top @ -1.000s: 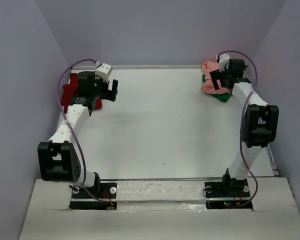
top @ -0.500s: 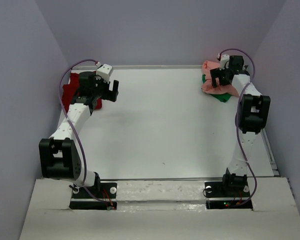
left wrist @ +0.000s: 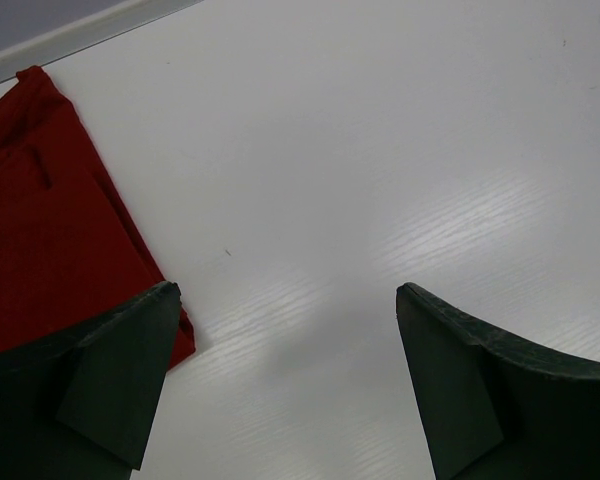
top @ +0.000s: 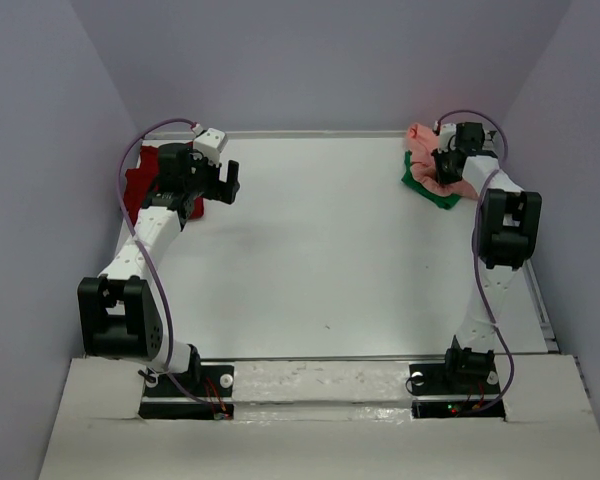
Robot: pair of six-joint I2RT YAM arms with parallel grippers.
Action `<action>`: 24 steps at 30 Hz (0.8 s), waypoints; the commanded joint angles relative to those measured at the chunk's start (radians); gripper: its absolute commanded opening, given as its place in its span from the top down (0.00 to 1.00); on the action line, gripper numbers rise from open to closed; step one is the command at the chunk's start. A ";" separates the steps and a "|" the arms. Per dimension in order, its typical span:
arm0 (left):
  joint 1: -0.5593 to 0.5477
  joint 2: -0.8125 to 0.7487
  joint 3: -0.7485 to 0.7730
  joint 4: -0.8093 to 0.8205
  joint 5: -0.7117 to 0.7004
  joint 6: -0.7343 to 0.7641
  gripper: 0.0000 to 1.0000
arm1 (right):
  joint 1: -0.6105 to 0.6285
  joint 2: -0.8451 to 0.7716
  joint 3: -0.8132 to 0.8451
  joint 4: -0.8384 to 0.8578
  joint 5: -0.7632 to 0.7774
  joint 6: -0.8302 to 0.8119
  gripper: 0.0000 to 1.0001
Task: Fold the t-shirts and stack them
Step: Grab crumpled tshirt from bin with the right arm
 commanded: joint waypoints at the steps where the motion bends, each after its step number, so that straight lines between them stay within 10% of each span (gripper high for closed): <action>1: -0.006 -0.020 0.033 0.027 0.008 -0.008 0.01 | -0.007 -0.046 -0.034 -0.065 0.005 0.028 1.00; 24: -0.007 -0.111 -0.030 0.044 -0.056 -0.015 0.01 | -0.007 -0.322 0.035 -0.180 -0.194 0.056 1.00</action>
